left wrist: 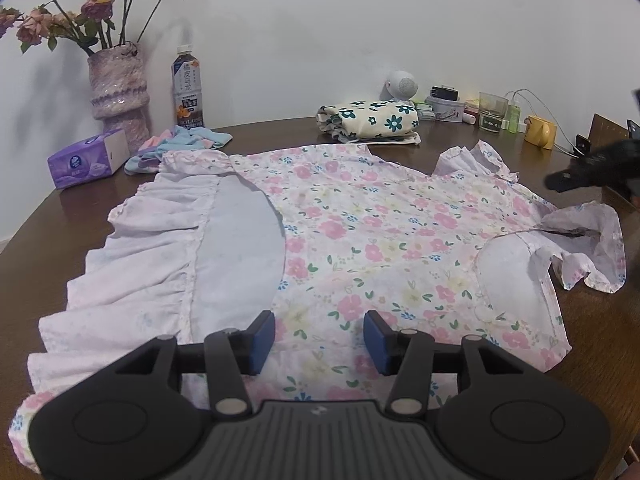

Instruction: Fold clothes

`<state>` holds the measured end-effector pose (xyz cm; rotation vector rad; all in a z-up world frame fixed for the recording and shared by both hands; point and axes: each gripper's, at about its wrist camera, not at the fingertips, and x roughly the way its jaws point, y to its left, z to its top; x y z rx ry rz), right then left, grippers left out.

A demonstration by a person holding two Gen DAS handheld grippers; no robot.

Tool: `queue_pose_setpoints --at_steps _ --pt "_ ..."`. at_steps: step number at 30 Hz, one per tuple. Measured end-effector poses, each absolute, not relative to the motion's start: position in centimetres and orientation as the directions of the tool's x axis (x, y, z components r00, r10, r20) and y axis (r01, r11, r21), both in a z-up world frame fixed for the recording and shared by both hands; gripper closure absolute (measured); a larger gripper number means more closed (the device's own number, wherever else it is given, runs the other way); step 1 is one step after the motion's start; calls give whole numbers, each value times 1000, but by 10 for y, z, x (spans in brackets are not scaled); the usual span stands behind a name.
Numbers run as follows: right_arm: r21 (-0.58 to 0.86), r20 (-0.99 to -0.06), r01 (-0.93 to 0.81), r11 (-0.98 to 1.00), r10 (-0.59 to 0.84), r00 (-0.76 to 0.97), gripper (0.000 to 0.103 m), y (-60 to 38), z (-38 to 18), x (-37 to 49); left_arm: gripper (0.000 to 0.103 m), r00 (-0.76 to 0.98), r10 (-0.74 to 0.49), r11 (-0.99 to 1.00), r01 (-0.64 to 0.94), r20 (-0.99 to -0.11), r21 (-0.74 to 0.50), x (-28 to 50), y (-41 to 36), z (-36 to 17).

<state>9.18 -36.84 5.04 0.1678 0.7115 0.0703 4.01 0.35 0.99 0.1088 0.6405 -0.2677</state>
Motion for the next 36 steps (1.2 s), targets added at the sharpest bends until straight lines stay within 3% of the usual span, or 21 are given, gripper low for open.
queue_pose_setpoints --at_steps 5,9,13,18,19,22,24,36 --pt "178 -683 21 984 108 722 71 -370 39 145 54 773 -199 966 259 -602 13 37 2 11" --pt "166 -697 24 986 100 710 66 -364 30 169 54 771 -256 960 274 -584 -59 53 14 35" --pt "161 -700 22 987 98 708 66 -360 29 180 40 794 -187 975 224 -578 -8 95 28 63" --pt "156 -702 14 988 101 705 66 -360 29 188 46 743 -96 990 139 -662 13 171 53 53" --pt "154 -701 11 988 101 706 67 -360 29 188 48 732 -89 990 140 -675 21 181 55 49" --pt "149 -696 19 989 92 712 84 -360 28 190 55 699 -57 990 134 -713 52 201 55 32" --pt "147 -693 11 989 94 715 89 -360 27 190 54 706 -45 992 116 -707 53 200 58 27" --pt "117 -669 -52 992 117 734 92 -340 25 207 51 745 70 997 -61 -663 37 173 74 25"
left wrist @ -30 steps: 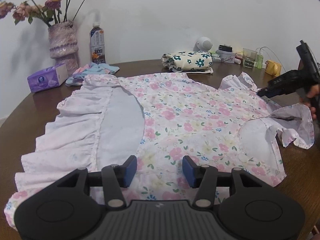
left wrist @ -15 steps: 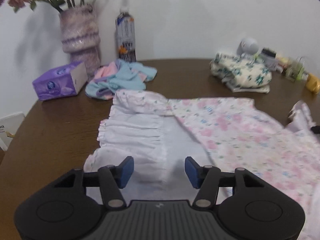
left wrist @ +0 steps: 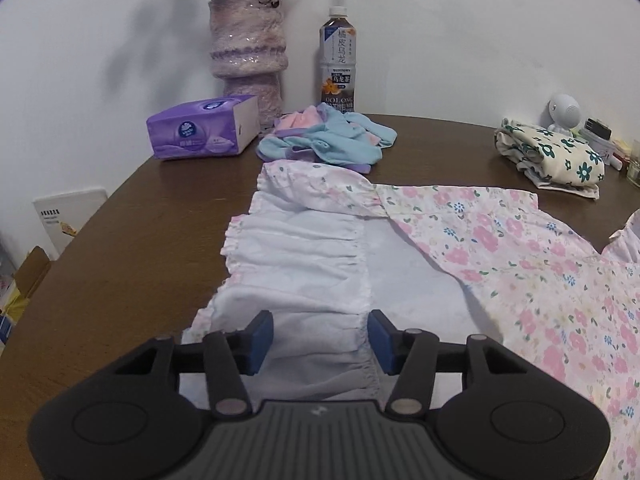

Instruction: Fold clothes

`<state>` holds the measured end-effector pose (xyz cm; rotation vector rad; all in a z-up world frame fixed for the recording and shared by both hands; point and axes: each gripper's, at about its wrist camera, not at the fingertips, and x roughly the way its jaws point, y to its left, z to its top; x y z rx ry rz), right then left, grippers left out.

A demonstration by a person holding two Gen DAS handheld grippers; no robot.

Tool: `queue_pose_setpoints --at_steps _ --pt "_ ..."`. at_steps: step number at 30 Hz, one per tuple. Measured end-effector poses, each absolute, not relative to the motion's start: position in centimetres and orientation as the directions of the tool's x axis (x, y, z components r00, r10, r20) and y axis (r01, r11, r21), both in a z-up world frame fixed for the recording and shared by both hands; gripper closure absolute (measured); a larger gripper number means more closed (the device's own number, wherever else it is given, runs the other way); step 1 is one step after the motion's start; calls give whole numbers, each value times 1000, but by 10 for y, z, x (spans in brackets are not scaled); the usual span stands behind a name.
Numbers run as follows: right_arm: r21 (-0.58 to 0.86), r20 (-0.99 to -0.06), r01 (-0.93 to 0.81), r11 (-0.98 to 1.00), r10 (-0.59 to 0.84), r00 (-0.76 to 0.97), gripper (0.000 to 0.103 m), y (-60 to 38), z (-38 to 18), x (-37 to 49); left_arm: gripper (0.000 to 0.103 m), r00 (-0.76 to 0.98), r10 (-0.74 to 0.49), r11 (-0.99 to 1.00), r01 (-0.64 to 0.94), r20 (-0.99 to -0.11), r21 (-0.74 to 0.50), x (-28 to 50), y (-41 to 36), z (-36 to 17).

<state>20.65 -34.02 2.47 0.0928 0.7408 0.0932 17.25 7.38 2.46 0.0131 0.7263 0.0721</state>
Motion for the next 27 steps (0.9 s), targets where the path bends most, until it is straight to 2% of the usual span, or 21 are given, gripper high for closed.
queue_pose_setpoints --at_steps 5,7,11,14,18,20,23,27 --pt "113 -670 -49 992 113 734 92 -338 25 207 51 751 63 997 -69 -657 17 171 73 28" --pt "155 -658 -37 987 131 742 91 -342 29 203 54 759 40 998 -62 -650 -10 163 75 33" --pt "232 -609 -35 972 174 774 87 -351 46 181 53 799 1 999 -20 -601 -25 126 81 51" --pt "219 -587 -97 971 210 781 83 -344 59 149 53 784 -27 999 6 -620 -36 106 87 51" --pt "162 -627 -166 973 232 744 73 -324 53 122 54 750 -51 999 41 -659 -32 92 89 39" --pt "139 -651 -177 974 225 725 73 -317 47 117 57 740 -41 999 37 -672 -20 90 90 32" --pt "130 -678 -158 979 204 707 73 -315 35 115 57 752 -25 1000 24 -658 -10 85 93 28" --pt "113 -667 -135 984 176 724 80 -318 28 105 56 774 2 1000 9 -634 15 79 91 24"
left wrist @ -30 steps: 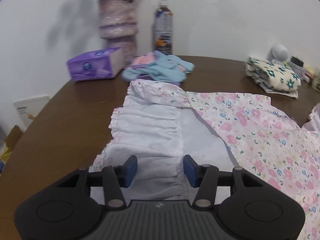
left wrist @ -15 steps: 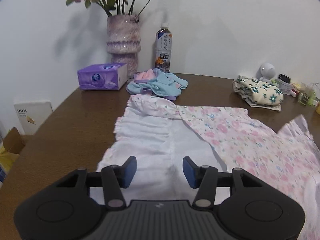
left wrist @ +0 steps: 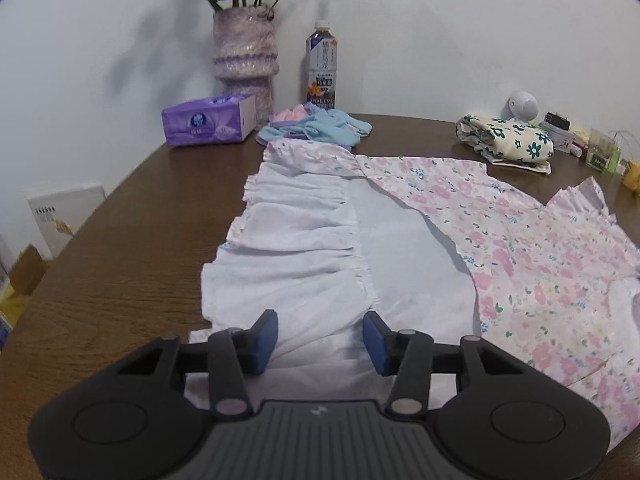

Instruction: Fold clothes

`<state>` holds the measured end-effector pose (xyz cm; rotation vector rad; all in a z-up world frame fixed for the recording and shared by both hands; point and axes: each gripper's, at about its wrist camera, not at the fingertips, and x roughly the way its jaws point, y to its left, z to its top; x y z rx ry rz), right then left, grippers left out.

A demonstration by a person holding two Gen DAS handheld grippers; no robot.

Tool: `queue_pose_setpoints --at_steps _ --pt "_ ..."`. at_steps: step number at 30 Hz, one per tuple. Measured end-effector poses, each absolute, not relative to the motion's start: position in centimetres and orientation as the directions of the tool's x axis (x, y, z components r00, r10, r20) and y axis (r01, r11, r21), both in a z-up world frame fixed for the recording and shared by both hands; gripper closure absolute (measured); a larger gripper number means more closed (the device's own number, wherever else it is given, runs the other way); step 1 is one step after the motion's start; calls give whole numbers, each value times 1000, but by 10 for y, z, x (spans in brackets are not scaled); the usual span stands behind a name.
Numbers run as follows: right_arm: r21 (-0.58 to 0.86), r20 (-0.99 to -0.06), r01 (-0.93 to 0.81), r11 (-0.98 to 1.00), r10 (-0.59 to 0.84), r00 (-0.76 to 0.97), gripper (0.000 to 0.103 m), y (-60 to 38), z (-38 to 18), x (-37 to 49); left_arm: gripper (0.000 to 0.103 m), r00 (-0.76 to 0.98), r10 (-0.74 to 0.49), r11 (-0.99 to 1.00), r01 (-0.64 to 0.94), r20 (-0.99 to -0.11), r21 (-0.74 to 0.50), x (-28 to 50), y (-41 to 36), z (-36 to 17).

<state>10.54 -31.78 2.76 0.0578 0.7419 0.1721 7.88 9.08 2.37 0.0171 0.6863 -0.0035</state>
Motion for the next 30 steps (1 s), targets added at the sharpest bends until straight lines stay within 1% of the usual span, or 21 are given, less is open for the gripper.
queue_pose_setpoints --at_steps 2,4,5,7,8,9,11,15,17,20,23,26,30 --pt "100 -657 -128 987 162 736 84 -320 26 103 58 776 11 1000 -18 -631 -6 76 92 27" --pt "75 -656 -112 991 133 742 85 -317 25 102 58 808 4 1000 -11 -589 -9 63 93 38" --pt "78 -659 -101 992 127 742 84 -317 27 101 58 822 0 1000 -7 -569 -10 56 93 43" --pt "108 -625 -113 988 156 765 83 -313 38 89 55 837 -16 1000 9 -547 -15 42 94 51" --pt "108 -603 -138 984 175 779 82 -308 44 80 54 835 -27 1000 16 -549 -25 36 94 51" --pt "108 -579 -163 981 195 792 78 -303 49 71 54 833 -37 999 22 -552 -34 31 95 50" --pt "90 -553 -183 979 201 808 75 -295 54 56 54 821 -46 999 28 -569 -40 25 96 43" --pt "92 -560 -150 984 176 809 75 -294 44 44 54 799 -46 998 17 -599 -55 18 98 27" --pt "104 -575 -134 986 169 800 75 -297 35 42 53 800 -44 998 14 -599 -55 15 99 22" --pt "104 -600 -127 986 164 783 80 -298 22 40 53 809 -32 999 11 -588 -39 12 98 19" --pt "86 -581 -134 987 159 798 81 -299 15 34 52 818 -23 1000 10 -574 -25 9 95 17" --pt "100 -564 -122 987 158 810 81 -303 13 28 51 829 -9 1000 5 -559 -7 6 92 14" --pt "102 -555 -107 989 146 819 81 -303 13 26 50 835 -34 999 6 -550 -53 7 101 15"
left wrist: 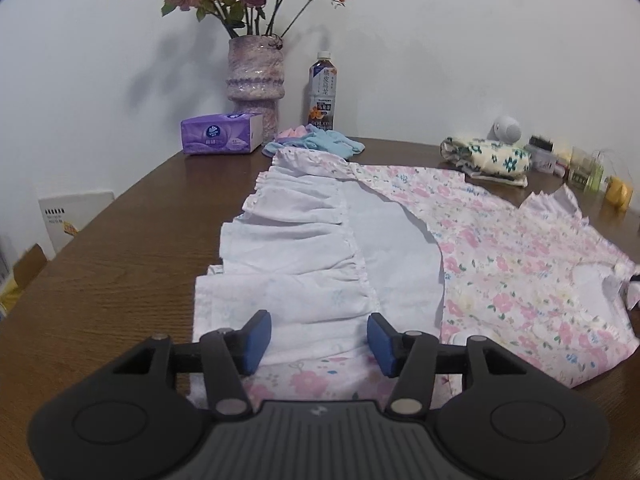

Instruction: Fold clothes

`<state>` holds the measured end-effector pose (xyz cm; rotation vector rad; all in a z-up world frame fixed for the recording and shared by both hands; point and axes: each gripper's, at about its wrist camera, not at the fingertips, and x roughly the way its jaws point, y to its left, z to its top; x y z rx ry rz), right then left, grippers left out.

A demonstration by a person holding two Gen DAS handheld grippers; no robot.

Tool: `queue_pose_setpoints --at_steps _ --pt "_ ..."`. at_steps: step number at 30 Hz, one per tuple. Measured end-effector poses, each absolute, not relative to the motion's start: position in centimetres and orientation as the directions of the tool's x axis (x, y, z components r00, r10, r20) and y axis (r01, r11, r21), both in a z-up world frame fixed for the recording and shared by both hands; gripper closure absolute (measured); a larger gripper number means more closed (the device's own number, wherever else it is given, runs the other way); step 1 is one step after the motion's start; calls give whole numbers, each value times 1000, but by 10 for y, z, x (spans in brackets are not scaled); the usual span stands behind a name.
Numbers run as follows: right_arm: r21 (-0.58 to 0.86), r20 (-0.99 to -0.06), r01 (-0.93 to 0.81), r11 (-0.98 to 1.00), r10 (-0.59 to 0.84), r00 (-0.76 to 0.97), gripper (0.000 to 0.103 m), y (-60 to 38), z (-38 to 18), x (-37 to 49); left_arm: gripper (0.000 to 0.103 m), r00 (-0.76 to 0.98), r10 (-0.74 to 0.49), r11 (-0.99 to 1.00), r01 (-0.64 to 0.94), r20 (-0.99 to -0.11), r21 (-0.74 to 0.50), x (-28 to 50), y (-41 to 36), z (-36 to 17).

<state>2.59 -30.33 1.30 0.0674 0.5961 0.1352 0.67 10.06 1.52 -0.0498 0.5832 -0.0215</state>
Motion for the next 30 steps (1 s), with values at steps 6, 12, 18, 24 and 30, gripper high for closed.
queue_pose_setpoints --at_steps 6,12,18,24,30 --pt "142 -542 -99 985 161 825 75 -308 12 25 35 851 -18 999 -4 -525 -42 1 98 17" --pt "131 -417 -139 982 181 891 34 -292 22 1 8 924 -39 999 36 -381 -16 -13 80 28" --pt "61 -402 -228 972 233 885 9 -265 24 -2 4 930 -54 998 66 -364 22 -14 69 23" --pt "88 -427 -214 973 231 874 4 -266 24 5 2 908 -47 999 44 -416 -18 -5 73 20" --pt "90 -435 -210 973 229 871 4 -266 20 2 2 906 -29 999 7 -423 -53 -3 79 19"
